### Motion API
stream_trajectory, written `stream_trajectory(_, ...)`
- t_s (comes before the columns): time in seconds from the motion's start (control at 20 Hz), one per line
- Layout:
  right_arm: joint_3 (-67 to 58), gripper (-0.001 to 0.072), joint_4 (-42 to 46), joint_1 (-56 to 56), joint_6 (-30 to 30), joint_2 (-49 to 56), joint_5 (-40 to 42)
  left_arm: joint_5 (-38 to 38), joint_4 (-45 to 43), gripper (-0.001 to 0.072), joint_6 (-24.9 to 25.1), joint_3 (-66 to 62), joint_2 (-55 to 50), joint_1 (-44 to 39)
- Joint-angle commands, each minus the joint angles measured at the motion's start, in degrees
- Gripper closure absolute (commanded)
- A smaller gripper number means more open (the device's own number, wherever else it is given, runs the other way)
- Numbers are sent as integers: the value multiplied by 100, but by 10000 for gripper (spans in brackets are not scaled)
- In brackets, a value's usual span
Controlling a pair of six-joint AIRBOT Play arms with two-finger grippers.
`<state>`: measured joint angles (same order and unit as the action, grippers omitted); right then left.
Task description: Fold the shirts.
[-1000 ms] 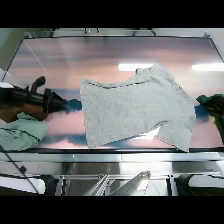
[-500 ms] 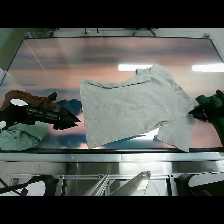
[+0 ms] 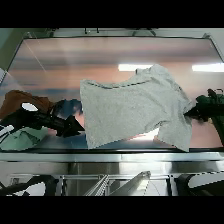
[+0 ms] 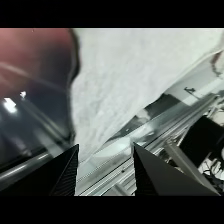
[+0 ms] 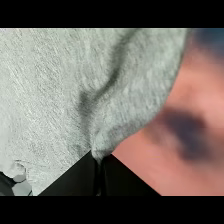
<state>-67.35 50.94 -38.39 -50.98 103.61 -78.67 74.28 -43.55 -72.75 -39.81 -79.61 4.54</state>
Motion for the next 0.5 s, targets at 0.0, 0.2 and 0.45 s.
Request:
stream_trajectory(0.0,-2,696,-140,17,-2,-24,-55,-417,-599,331,-529,201,4,-310)
stream_trajectory(0.2,-2,696,-326,17,-2,-74,-94,-1298,-398,333,-527,310,4,-1191)
stream_trajectory(0.45,-2,696,-367,17,-4,-310,-216,-1401,-133,379,-468,-33,-616,-2041)
